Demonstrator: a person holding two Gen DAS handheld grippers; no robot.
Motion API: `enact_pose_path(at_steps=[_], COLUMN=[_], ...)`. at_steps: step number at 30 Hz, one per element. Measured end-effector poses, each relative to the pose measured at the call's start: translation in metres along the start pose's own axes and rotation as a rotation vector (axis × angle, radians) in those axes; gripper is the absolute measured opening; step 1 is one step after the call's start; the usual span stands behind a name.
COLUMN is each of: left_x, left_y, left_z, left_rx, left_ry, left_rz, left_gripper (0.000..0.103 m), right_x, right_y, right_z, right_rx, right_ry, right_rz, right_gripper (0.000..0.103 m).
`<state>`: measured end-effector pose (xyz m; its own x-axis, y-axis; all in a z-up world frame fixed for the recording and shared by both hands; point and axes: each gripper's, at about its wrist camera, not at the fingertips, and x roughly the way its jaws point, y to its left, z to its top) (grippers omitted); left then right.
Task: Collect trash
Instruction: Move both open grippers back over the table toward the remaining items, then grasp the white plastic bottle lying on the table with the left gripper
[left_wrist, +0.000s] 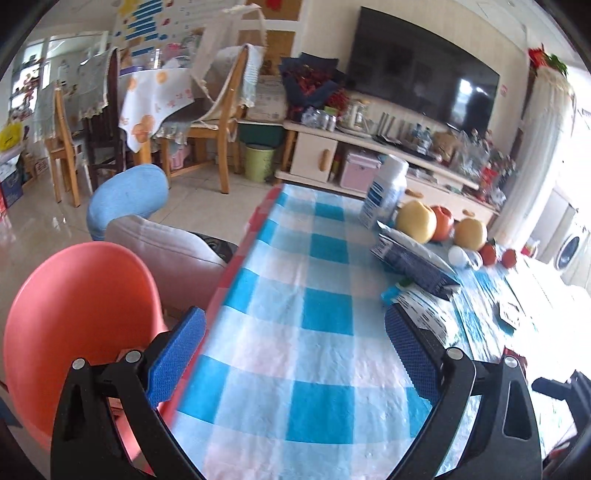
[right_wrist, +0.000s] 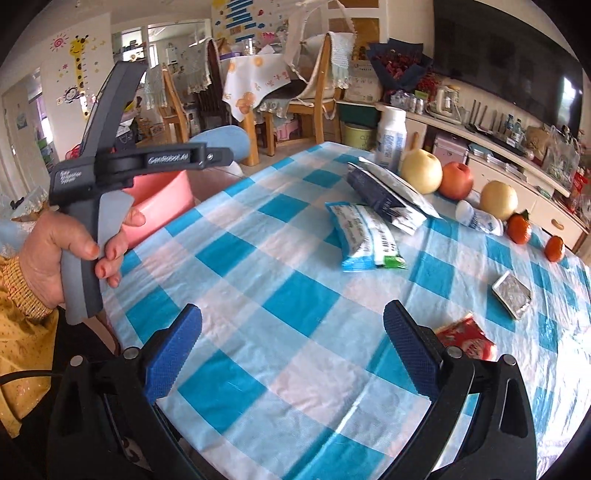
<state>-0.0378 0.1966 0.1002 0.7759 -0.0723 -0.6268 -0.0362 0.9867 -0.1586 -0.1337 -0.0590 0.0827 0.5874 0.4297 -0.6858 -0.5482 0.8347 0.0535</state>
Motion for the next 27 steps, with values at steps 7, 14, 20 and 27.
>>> enact_pose_path(at_steps=[7,14,20,27], left_x=[0.006,0.017,0.047,0.116], left_y=[-0.050,-0.114,-0.186,-0.285], left_z=[-0.007,-0.007,0.016,0.034], left_rx=[0.117,0.322,0.448,0.694], left_ry=[0.015,0.012,0.038,0.155], left_rz=[-0.038,-0.099,-0.219,-0.291], left_gripper=[0.097,0.097,0.097,0.097], right_x=[-0.021,-0.055,-0.071,-0.079], right_y=[-0.051,-0.108,-0.141,-0.164], right_z=[-0.001,-0.004,-0.014,-0.018], right_rx=[0.117,0.223,0.329,0.331], right_ry=[-0.038,-0.140,-0.173,-0.139], right_rz=[-0.052,-0.121,-0.086,-0.129], right_gripper=[0.099,0.099,0.099,0.099])
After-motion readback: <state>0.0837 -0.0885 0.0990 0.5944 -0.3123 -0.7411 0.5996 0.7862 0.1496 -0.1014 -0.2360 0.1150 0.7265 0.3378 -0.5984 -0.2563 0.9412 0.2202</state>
